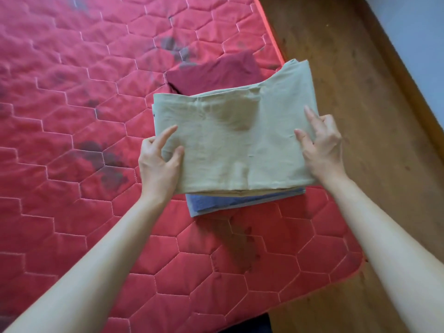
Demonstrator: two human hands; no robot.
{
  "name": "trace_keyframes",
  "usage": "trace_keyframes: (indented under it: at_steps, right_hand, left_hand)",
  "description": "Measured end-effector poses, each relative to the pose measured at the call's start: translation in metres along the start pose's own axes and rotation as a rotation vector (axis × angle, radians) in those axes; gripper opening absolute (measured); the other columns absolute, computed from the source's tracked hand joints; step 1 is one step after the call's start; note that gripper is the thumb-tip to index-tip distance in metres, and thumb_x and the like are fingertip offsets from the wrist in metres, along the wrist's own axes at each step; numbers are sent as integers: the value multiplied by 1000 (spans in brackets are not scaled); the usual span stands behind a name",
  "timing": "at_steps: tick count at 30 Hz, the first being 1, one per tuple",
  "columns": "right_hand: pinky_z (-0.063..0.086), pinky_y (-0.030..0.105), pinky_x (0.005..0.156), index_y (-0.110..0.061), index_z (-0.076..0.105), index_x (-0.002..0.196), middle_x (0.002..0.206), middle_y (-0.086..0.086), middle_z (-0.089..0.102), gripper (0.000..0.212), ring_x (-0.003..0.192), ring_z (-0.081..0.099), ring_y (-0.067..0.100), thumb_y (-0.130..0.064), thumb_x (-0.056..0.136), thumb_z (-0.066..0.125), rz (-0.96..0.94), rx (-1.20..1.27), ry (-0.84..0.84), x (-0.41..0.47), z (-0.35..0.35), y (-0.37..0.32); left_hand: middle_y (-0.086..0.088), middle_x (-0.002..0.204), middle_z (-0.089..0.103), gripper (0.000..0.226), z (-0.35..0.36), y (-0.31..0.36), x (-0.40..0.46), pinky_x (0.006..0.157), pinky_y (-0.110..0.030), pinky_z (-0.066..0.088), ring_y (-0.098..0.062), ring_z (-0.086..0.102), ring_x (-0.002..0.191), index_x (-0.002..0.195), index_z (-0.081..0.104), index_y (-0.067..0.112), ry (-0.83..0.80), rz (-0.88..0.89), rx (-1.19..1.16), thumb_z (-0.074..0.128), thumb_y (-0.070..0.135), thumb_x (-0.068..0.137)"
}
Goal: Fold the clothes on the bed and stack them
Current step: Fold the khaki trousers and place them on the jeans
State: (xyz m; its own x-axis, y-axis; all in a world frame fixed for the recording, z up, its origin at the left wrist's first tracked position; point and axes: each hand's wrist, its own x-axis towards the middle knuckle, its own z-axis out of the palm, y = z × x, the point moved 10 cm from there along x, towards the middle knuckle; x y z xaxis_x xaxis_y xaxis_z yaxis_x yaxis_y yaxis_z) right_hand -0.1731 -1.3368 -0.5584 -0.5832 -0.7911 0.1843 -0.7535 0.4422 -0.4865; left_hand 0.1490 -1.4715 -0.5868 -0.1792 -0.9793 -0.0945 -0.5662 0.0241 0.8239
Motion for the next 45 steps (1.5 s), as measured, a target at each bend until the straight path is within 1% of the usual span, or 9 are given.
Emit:
trace_keyframes:
  at_steps: [6,15,19,26,31,35,39,42,45]
  right_hand:
    - [41,37,82,-7,49,140,103,23,52,51,91,55,35,-16,92,64,-69,74,-112,31,28,10]
    - [31,20,74,-3,48,138,98,21,50,51,84,51,25,-14,91,65,-38,123,-245,12,75,73]
    - [35,28,79,-8,44,143,104,21,49,54,92,54,33,-18,93,62,47,87,-312,-3,110,104]
    - [29,18,70,-3,47,140,94,15,45,51,79,46,20,-14,93,63,4,125,-181,-5,87,91]
    - [28,19,69,-4,46,141,95,9,42,52,80,47,20,-13,92,63,36,124,-203,-20,79,100]
    - [33,24,75,-10,40,145,105,15,46,54,92,53,30,-17,95,59,110,103,-383,-23,109,119]
    - [31,44,108,-16,41,146,144,19,39,50,131,40,34,-29,99,49,83,-211,-247,-13,102,107]
    - [15,50,116,-18,40,146,156,14,29,49,145,23,30,-31,99,38,-54,-251,-179,-19,116,51]
    - [19,54,116,-18,44,145,154,11,34,50,144,28,27,-26,96,37,-264,-161,-300,-55,160,-11]
  left_hand:
    - [-5,110,50,45,8,-1,-1,82,6,23,-5,45,98,129,60,27,105,-43,66,67,12,88]
    - [-4,112,52,45,55,-49,-32,81,7,24,3,43,96,128,62,27,108,-160,95,69,11,87]
    - [-4,113,51,43,67,-73,-37,79,9,23,6,41,95,127,62,27,106,-221,123,68,11,87]
    - [7,114,52,44,60,-70,-40,86,6,28,24,43,98,124,61,34,134,-247,35,69,12,87]
    - [9,118,51,45,61,-69,-52,89,3,30,21,45,100,124,60,36,112,-272,45,67,11,88]
    - [0,126,45,44,74,-73,-50,98,-25,34,-8,45,116,130,56,31,51,-317,173,61,13,90]
    - [-21,155,23,49,92,-29,-41,114,-54,22,-37,20,144,136,51,9,55,34,676,61,12,88]
    - [-18,156,25,53,153,5,-53,117,-56,17,-34,19,146,141,47,4,-106,321,777,51,12,88]
    - [-14,155,30,56,212,1,-66,114,-59,21,-33,25,144,145,41,5,-292,372,936,36,26,93]
